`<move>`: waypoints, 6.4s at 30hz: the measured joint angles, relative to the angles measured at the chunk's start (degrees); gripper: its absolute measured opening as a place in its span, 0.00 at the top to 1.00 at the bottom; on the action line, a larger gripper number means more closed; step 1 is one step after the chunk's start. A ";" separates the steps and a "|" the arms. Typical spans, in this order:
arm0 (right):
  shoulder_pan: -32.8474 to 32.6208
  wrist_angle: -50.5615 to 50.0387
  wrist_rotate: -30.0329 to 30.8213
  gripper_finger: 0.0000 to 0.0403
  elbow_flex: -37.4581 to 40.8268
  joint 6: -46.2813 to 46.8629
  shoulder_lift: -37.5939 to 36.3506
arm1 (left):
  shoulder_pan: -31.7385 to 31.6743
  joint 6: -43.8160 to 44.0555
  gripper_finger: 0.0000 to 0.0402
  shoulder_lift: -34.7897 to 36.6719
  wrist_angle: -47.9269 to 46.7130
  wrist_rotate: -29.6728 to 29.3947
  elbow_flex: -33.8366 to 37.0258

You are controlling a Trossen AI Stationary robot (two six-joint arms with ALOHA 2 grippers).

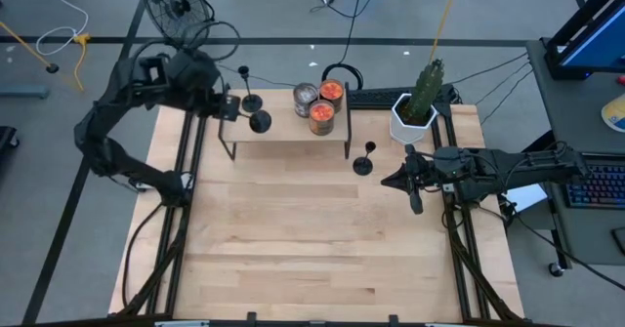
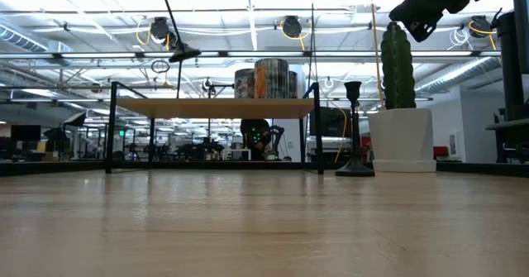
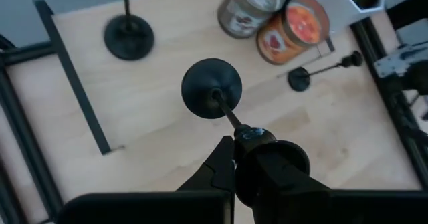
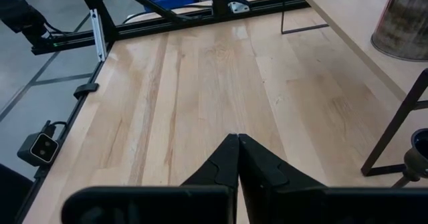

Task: Pick & Place candle stick holders
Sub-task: Put the bottom black candle holder on the shelf, then put the black candle holder on the shelf

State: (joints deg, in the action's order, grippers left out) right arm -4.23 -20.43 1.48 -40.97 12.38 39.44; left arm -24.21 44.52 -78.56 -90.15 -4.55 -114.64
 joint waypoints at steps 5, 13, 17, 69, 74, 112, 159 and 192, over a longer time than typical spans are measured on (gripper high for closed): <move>0.00 -0.01 0.00 0.99 0.00 0.34 -0.01 | -4.19 -5.49 0.96 -3.88 0.14 1.84 -2.66; 0.00 0.00 0.00 0.99 0.00 0.42 0.00 | -11.34 -11.63 0.96 -9.05 0.13 6.03 -4.88; 0.00 0.00 0.00 0.99 0.00 0.42 0.00 | -13.88 -13.17 0.96 -10.69 0.10 7.57 -7.14; 0.02 -0.02 0.26 0.99 0.00 0.42 -0.01 | -21.89 -16.82 0.96 -22.63 1.66 12.47 -12.10; 0.02 0.00 0.26 0.99 0.00 0.42 0.00 | -21.57 -16.98 0.96 -22.63 1.80 12.42 -12.10; 0.02 0.00 0.24 0.99 0.00 1.92 -0.02 | -19.80 -16.98 0.96 -24.95 1.51 11.96 -12.05; 0.02 -0.02 0.20 0.99 0.00 1.88 0.00 | -21.42 -15.92 0.88 -24.42 7.76 11.51 -12.07; 0.02 3.55 1.62 0.99 0.00 1.87 0.52 | -19.36 -20.56 0.88 -8.70 10.51 12.04 -12.12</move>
State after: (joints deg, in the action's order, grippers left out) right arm -4.21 -16.88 3.10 -40.97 14.25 39.96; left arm -43.57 23.96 -87.25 -79.64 7.49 -126.76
